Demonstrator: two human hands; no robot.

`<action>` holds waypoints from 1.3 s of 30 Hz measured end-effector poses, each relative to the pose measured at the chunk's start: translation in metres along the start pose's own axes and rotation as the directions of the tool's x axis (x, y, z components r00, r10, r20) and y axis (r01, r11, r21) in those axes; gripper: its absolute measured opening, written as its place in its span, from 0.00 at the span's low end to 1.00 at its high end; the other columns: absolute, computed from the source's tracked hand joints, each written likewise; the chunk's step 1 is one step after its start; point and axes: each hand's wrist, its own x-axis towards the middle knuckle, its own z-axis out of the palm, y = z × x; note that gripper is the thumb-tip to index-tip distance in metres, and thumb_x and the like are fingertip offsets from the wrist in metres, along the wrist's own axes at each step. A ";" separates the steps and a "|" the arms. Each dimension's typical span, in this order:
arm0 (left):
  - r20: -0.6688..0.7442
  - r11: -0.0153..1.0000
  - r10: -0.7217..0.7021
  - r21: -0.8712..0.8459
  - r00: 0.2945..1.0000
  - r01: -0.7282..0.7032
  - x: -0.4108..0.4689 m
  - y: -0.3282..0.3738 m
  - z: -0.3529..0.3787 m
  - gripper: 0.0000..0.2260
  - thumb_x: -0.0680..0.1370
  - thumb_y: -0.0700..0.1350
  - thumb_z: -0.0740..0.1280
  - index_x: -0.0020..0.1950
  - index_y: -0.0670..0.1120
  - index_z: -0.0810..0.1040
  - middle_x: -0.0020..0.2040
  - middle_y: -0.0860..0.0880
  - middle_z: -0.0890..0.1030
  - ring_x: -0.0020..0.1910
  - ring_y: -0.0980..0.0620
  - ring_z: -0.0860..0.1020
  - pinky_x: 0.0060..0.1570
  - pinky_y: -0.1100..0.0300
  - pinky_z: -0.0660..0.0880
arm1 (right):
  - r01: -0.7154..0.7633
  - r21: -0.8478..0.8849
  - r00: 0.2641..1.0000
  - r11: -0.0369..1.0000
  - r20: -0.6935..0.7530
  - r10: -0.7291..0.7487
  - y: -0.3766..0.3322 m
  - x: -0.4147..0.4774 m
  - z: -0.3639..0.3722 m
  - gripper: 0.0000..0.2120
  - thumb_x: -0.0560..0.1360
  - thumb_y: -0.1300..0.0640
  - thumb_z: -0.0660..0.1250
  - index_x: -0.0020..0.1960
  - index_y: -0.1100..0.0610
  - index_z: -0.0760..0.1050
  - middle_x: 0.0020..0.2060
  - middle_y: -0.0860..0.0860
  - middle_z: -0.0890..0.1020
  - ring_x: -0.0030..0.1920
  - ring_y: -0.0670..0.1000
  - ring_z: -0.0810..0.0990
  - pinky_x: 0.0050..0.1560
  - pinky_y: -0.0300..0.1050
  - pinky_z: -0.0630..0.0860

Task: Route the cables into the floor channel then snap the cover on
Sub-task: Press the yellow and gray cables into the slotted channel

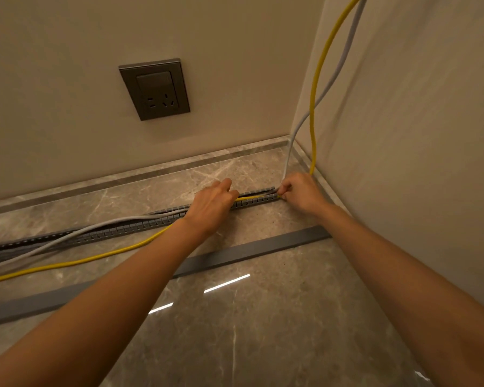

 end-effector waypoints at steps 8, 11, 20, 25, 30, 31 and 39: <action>-0.032 0.998 0.060 0.034 0.998 -0.059 -0.005 -0.003 0.006 0.15 0.50 0.30 0.81 0.30 0.38 0.80 0.26 0.42 0.78 0.18 0.44 0.74 0.15 0.63 0.69 | 0.091 -0.079 0.996 0.993 0.014 -0.090 -0.007 0.000 -0.002 0.04 0.72 0.71 0.66 0.43 0.69 0.80 0.57 0.61 0.74 0.57 0.59 0.75 0.54 0.44 0.72; -0.019 0.997 0.068 0.033 0.998 -0.067 0.001 -0.002 0.001 0.12 0.51 0.30 0.80 0.27 0.38 0.80 0.27 0.41 0.78 0.20 0.43 0.76 0.16 0.63 0.69 | 0.122 -0.107 0.990 0.987 0.078 -0.114 -0.008 0.003 -0.006 0.04 0.71 0.71 0.66 0.44 0.68 0.80 0.57 0.60 0.76 0.58 0.58 0.75 0.52 0.44 0.71; 0.144 0.996 -0.089 0.030 0.986 0.086 0.003 0.009 0.006 0.13 0.81 0.42 0.56 0.64 0.40 0.72 0.58 0.41 0.77 0.53 0.42 0.77 0.50 0.52 0.74 | 0.135 -0.234 0.966 0.963 0.245 -0.075 -0.013 0.014 -0.018 0.03 0.71 0.68 0.70 0.43 0.64 0.81 0.44 0.56 0.80 0.53 0.57 0.79 0.47 0.41 0.70; 0.140 0.997 -0.075 0.011 0.987 0.074 0.000 0.005 0.003 0.13 0.81 0.38 0.57 0.66 0.41 0.68 0.60 0.42 0.74 0.54 0.42 0.77 0.49 0.52 0.74 | 0.141 -0.323 0.984 0.936 0.149 -0.097 -0.013 0.010 -0.012 0.08 0.74 0.65 0.66 0.53 0.64 0.73 0.54 0.62 0.78 0.55 0.61 0.77 0.54 0.52 0.74; 0.073 0.997 -0.071 -0.021 0.995 0.073 -0.010 0.000 0.007 0.13 0.79 0.35 0.61 0.63 0.39 0.72 0.57 0.41 0.76 0.52 0.41 0.77 0.47 0.51 0.76 | 0.180 -0.343 0.984 0.922 0.073 -0.164 -0.012 0.001 -0.006 0.07 0.75 0.65 0.64 0.53 0.62 0.74 0.54 0.60 0.79 0.53 0.60 0.77 0.51 0.52 0.75; 0.010 0.999 -0.034 -0.009 0.999 0.034 -0.010 0.000 0.007 0.11 0.76 0.34 0.64 0.59 0.38 0.77 0.53 0.40 0.79 0.49 0.41 0.78 0.42 0.51 0.77 | 0.182 -0.365 0.983 0.913 0.063 -0.171 -0.011 0.000 -0.005 0.06 0.76 0.64 0.64 0.52 0.62 0.76 0.54 0.60 0.79 0.53 0.60 0.77 0.51 0.51 0.74; -0.017 0.989 -0.112 -0.104 0.994 0.109 -0.017 -0.012 0.011 0.10 0.79 0.35 0.61 0.60 0.38 0.74 0.56 0.39 0.75 0.51 0.41 0.76 0.48 0.49 0.76 | 0.095 -0.299 0.995 0.950 0.047 -0.085 -0.013 -0.008 -0.003 0.10 0.78 0.60 0.63 0.55 0.63 0.78 0.52 0.62 0.81 0.52 0.60 0.79 0.50 0.50 0.76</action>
